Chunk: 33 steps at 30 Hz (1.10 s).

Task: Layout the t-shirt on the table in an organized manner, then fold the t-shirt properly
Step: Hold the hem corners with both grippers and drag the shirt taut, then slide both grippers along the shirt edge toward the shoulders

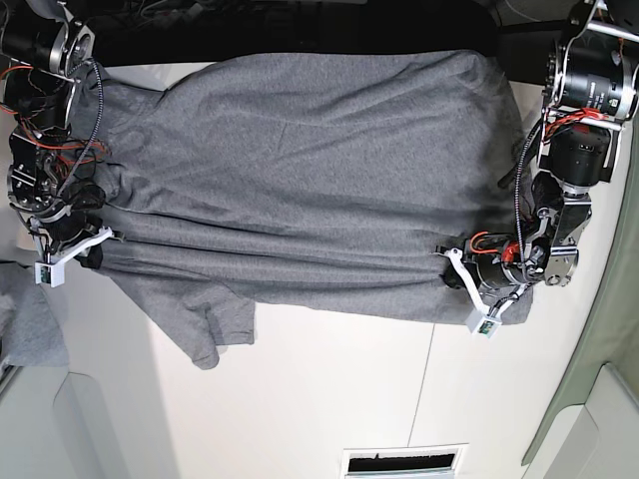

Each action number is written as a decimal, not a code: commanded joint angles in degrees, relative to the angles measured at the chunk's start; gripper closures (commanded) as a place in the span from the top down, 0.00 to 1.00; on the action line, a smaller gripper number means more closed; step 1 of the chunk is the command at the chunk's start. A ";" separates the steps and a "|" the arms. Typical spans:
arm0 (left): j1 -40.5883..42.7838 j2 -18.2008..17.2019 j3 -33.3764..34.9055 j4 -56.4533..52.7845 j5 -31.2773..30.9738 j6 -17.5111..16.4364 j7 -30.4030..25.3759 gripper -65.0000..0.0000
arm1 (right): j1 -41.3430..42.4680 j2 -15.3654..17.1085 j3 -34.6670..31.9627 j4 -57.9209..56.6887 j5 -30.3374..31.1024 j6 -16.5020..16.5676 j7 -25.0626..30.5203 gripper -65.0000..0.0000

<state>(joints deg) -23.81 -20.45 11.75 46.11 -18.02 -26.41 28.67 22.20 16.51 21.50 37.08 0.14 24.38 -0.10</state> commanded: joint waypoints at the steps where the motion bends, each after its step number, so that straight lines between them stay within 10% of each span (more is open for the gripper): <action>1: -0.68 -0.61 -0.02 -0.09 2.40 1.49 2.62 0.00 | 0.96 0.81 0.13 0.44 1.07 -0.57 0.09 0.00; 9: -2.95 1.53 -0.02 0.07 2.36 1.27 3.19 0.00 | 0.92 0.55 0.15 5.88 9.57 7.52 -0.57 0.00; 16: -1.33 -4.00 -0.02 11.08 -12.11 -8.94 9.14 0.00 | -2.91 -0.17 0.15 19.89 21.24 8.41 -19.52 0.00; 22: 6.47 -8.52 -0.04 25.11 -18.34 -10.32 14.64 0.00 | -13.33 -0.17 0.11 32.33 28.89 8.46 -27.45 0.00; 33: 19.89 -9.81 -0.02 26.34 -7.80 -7.10 7.48 0.00 | -16.59 0.35 -7.06 20.59 22.62 7.80 -20.35 0.00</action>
<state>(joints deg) -3.09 -29.36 12.05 72.16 -27.27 -34.65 35.00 5.34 16.08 14.41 57.39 24.38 33.26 -18.96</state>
